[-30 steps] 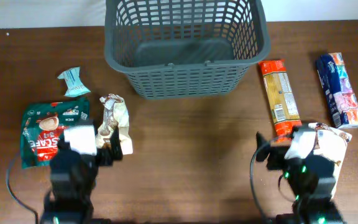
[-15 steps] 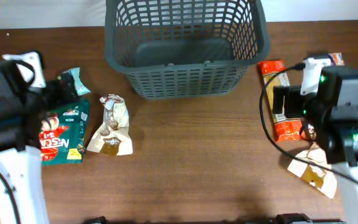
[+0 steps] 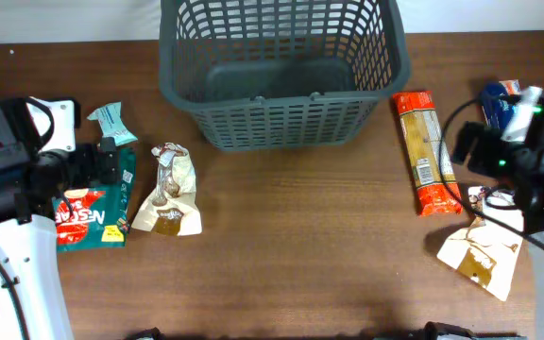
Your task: Pack container
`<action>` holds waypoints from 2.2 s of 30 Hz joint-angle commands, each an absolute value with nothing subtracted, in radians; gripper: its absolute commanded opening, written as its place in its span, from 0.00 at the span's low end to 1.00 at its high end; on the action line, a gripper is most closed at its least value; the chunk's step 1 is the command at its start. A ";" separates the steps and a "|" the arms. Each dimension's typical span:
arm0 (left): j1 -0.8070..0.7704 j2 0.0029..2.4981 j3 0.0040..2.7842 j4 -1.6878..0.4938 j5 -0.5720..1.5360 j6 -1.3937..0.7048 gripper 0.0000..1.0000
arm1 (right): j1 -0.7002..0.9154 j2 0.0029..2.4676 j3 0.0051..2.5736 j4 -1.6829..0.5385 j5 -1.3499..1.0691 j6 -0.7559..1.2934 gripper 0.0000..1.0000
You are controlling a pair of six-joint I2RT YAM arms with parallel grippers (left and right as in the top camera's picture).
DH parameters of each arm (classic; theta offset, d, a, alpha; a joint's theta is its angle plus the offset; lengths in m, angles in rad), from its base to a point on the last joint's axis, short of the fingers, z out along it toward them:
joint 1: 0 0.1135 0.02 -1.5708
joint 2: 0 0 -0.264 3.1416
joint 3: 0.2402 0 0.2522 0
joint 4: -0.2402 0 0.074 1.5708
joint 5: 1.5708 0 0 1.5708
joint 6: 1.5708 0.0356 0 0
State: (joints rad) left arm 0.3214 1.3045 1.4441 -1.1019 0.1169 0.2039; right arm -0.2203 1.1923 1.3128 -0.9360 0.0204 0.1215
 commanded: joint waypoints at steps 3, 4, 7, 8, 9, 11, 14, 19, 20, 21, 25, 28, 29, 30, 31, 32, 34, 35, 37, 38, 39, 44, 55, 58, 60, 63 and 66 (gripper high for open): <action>0.326 1.309 1.460 -1.138 0.089 0.282 0.99 | -0.305 1.193 1.341 -0.939 -0.023 0.205 0.99; 0.328 1.311 1.459 -1.142 0.083 0.274 0.99 | -0.311 1.196 1.341 -0.938 -0.023 0.205 0.99; 0.340 1.334 1.454 -1.164 -0.064 0.075 0.99 | -0.321 1.211 1.341 -0.939 -0.023 0.220 0.99; 0.342 1.352 1.453 -1.178 -0.115 0.040 0.99 | -0.321 1.216 1.341 -0.939 -0.023 0.220 0.99; 0.341 1.376 1.452 -1.188 -0.160 0.023 0.99 | -0.321 1.221 1.341 -0.939 -0.023 0.220 0.99; 0.340 1.431 1.452 -1.199 -0.200 0.014 0.99 | -0.321 1.232 1.341 -0.939 -0.023 0.220 0.99; 0.340 1.534 1.452 -1.209 -0.201 0.010 0.99 | -0.321 1.244 1.341 -0.939 -0.023 0.220 0.99; 0.340 1.699 1.452 -1.208 -0.236 -0.013 0.89 | -0.321 1.250 1.341 -0.939 -0.023 0.227 0.99; 0.340 1.731 1.452 -1.205 -0.255 -0.012 0.78 | -0.321 1.250 1.341 -0.940 -0.023 0.227 0.99; 0.340 1.752 1.452 -1.200 -0.268 -0.012 0.77 | -0.321 1.250 1.341 -0.941 -0.023 0.227 0.99; 0.322 1.814 1.452 -1.173 -0.307 -0.007 0.77 | -0.321 1.250 1.341 -0.943 -0.023 0.227 0.99; 0.276 1.840 1.452 -1.155 -0.350 0.001 0.81 | -0.321 1.250 1.341 -0.949 -0.023 0.227 0.99; 0.257 1.847 1.452 -1.148 -0.357 0.012 0.81 | -0.321 1.250 1.341 -0.953 -0.023 0.227 0.99; 0.236 1.848 1.452 -1.142 -0.364 0.019 0.82 | -0.321 1.250 1.341 -0.958 -0.023 0.227 0.99; 0.213 1.851 1.452 -1.137 -0.377 0.019 0.83 | -0.321 1.250 1.341 -0.963 -0.023 0.227 0.99; 0.191 1.851 1.452 -1.132 -0.388 0.019 0.84 | -0.321 1.250 1.341 -0.966 -0.023 0.227 0.99; 0.152 1.851 1.452 -1.121 -0.408 0.019 0.87 | -0.321 1.250 1.341 -0.974 -0.023 0.227 0.99; 0.134 1.851 1.452 -1.118 -0.410 0.019 0.93 | -0.321 1.250 1.341 -0.981 -0.023 0.226 0.99; 0.108 1.852 1.452 -1.110 -0.417 0.014 0.95 | -0.321 1.250 1.341 -0.991 -0.022 0.226 0.99; 0.102 1.853 1.452 -1.106 -0.416 0.013 0.95 | -0.321 1.250 1.341 -0.996 -0.023 0.226 0.99; 0.101 1.853 1.452 -1.101 -0.416 0.011 0.96 | -0.321 1.250 1.341 -1.000 -0.023 0.226 0.99; 0.105 1.876 1.452 -1.084 -0.416 0.011 0.96 | -0.321 1.250 1.341 -1.003 -0.022 0.226 0.99; 0.112 2.000 1.452 -1.081 -0.480 -0.043 0.96 | -0.321 1.250 1.341 -1.003 -0.022 0.226 0.99; 0.117 2.017 1.451 -1.084 -0.503 -0.071 0.96 | -0.321 1.250 1.341 -1.003 -0.014 0.226 0.99; 0.125 2.029 1.451 -1.085 -0.506 -0.082 0.96 | -0.321 1.250 1.341 -1.003 -0.009 0.226 0.99; 0.140 2.045 1.449 -1.084 -0.506 -0.091 0.96 | -0.321 1.250 1.341 -1.006 0.004 0.226 0.99; 0.158 2.049 1.437 -1.080 -0.505 -0.102 0.96 | -0.321 1.250 1.341 -1.007 0.022 0.226 0.99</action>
